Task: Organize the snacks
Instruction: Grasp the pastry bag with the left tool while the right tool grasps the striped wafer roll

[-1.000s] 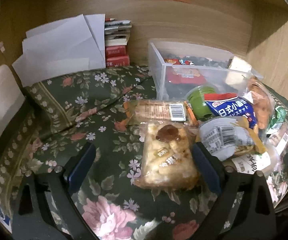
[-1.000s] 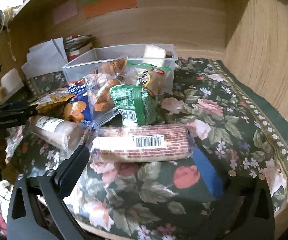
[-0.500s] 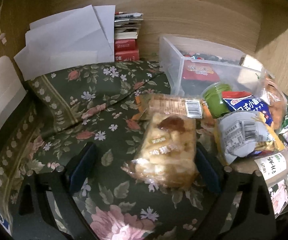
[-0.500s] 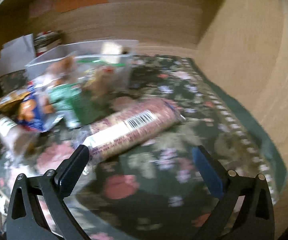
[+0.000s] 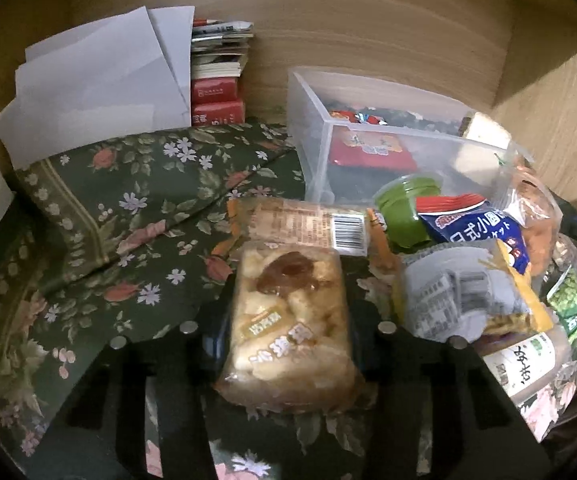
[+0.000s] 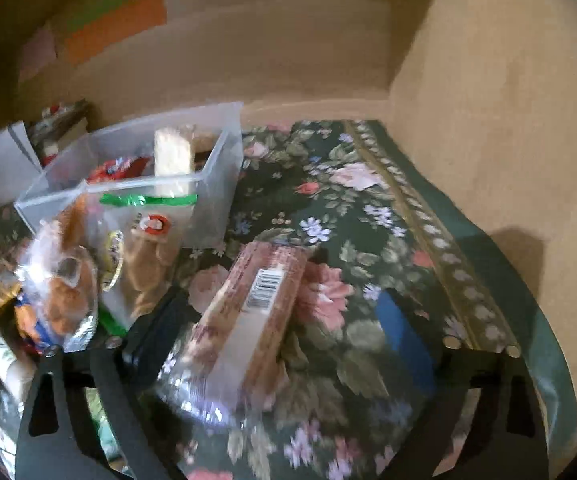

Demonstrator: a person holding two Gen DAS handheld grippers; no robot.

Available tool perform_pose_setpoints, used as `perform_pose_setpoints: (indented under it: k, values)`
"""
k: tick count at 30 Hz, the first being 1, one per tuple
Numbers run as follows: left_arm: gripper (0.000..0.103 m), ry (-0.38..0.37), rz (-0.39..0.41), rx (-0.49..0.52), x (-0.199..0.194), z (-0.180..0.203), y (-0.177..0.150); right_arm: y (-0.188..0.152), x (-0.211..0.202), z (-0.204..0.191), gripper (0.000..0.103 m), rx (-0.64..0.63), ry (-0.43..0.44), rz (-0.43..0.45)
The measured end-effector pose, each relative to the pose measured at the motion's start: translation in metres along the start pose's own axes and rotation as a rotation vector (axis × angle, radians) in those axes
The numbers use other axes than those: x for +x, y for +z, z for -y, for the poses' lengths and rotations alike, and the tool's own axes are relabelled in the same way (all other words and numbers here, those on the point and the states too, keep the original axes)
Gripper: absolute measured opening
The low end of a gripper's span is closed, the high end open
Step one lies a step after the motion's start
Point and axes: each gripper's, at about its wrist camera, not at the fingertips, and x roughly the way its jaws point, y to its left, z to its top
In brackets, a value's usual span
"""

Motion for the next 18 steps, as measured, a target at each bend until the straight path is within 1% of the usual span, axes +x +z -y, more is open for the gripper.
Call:
perform_pose_setpoints:
  k: [1, 3, 4, 5, 7, 8, 12, 15, 18]
  values:
    - [0.045, 0.001, 0.001, -0.002, -0.001, -0.001, -0.001, 0.000, 0.008, -0.003, 0.082, -0.018, 0.003, -0.030]
    - [0.045, 0.006, 0.007, -0.002, -0.006, -0.003, -0.003, -0.003, 0.018, -0.007, 0.073, -0.044, 0.042, -0.081]
    - [0.045, 0.008, 0.012, 0.001, -0.009, -0.003, -0.003, -0.006, 0.023, -0.010, 0.072, -0.064, 0.039, -0.094]
    - [0.045, 0.011, 0.019, 0.003, -0.012, -0.003, -0.003, -0.007, 0.023, -0.014, 0.070, -0.082, 0.020, -0.089]
    - [0.045, 0.023, 0.041, 0.006, -0.020, -0.003, 0.000, -0.009, 0.019, -0.019, 0.046, -0.107, 0.025, -0.079]
    - [0.045, 0.027, 0.053, 0.005, -0.024, -0.003, 0.001, -0.010, 0.018, -0.018, 0.043, -0.100, 0.014, -0.072]
    - [0.045, 0.051, 0.106, -0.007, -0.036, -0.005, 0.012, -0.012, 0.008, -0.012, 0.042, -0.064, 0.001, -0.034]
    - [0.045, 0.040, 0.140, -0.017, -0.046, -0.004, 0.026, -0.009, -0.007, -0.013, 0.042, -0.073, -0.010, 0.006]
    - [0.045, 0.020, 0.178, -0.014, -0.056, 0.002, 0.039, -0.001, -0.026, -0.017, 0.042, -0.076, -0.002, 0.054]
